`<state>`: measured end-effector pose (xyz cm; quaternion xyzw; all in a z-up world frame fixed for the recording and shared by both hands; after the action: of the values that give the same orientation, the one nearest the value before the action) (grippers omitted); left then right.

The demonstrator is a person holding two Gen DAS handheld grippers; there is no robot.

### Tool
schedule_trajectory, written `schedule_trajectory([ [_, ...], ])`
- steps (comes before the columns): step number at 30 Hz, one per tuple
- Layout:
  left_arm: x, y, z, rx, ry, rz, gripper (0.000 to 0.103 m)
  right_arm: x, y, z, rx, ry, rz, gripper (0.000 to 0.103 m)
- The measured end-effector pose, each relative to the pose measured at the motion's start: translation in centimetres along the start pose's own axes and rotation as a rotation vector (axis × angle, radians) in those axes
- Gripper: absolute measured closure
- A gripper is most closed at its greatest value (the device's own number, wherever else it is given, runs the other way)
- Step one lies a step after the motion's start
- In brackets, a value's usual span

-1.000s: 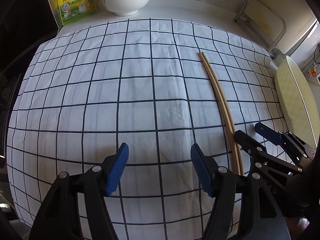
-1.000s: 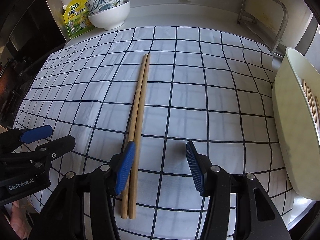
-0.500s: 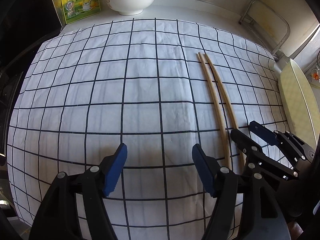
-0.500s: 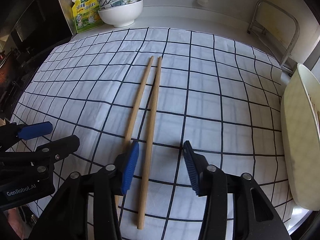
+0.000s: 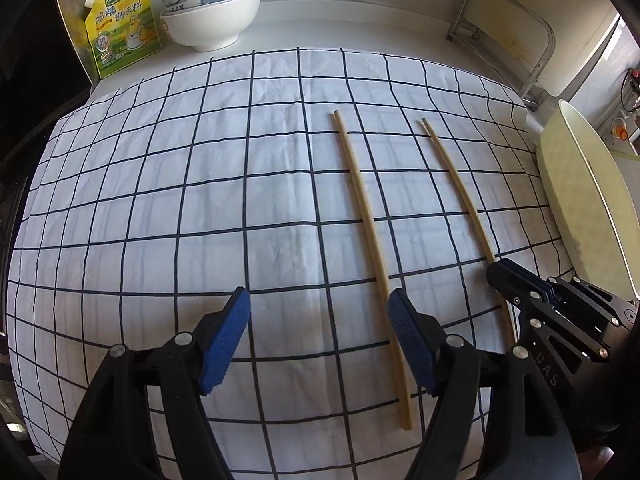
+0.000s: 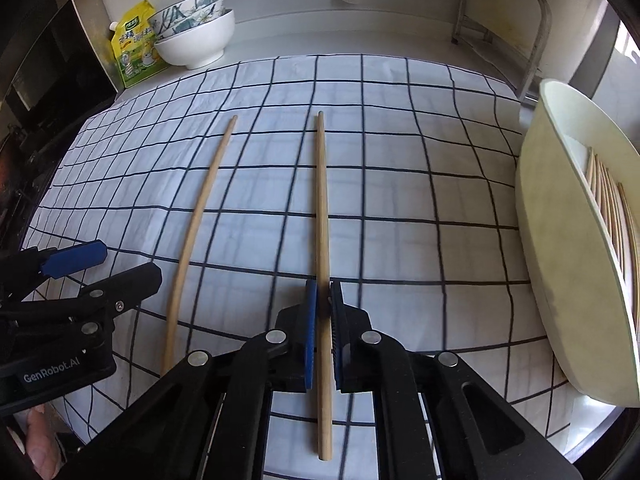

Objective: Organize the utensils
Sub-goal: 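Close the right tool on one chopstick while the left tool lowers onto another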

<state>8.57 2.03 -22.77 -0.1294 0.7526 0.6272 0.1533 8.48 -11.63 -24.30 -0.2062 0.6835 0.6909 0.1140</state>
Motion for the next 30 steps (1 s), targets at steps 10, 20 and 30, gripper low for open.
schedule_trajectory([
  [10,-0.7,-1.7,-1.4,-0.035,-0.034,0.000,0.032,1.1,0.8,-2.4,-0.008,-0.045,-0.001,0.078],
  [20,-0.7,-2.0,-2.0,-0.069,-0.056,-0.022,0.037,0.8,0.2,-2.6,0.062,0.011,-0.041,0.068],
  [30,-1.2,-2.0,-3.6,-0.036,-0.102,0.000,0.093,0.1,0.0,-1.5,0.032,0.056,-0.039,0.096],
])
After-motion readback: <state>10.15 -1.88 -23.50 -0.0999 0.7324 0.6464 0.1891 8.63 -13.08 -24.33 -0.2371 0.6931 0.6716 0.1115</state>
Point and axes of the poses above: each gripper's, at about its wrist camera, not at the fingertips, and y roughly against the way its jaws point, z to its left, x to its underside, the point moved 8 cm from there along -y, roughly the way its jaws point, and after that the axes turned 5 degrees about x, right-handed, at the moved point
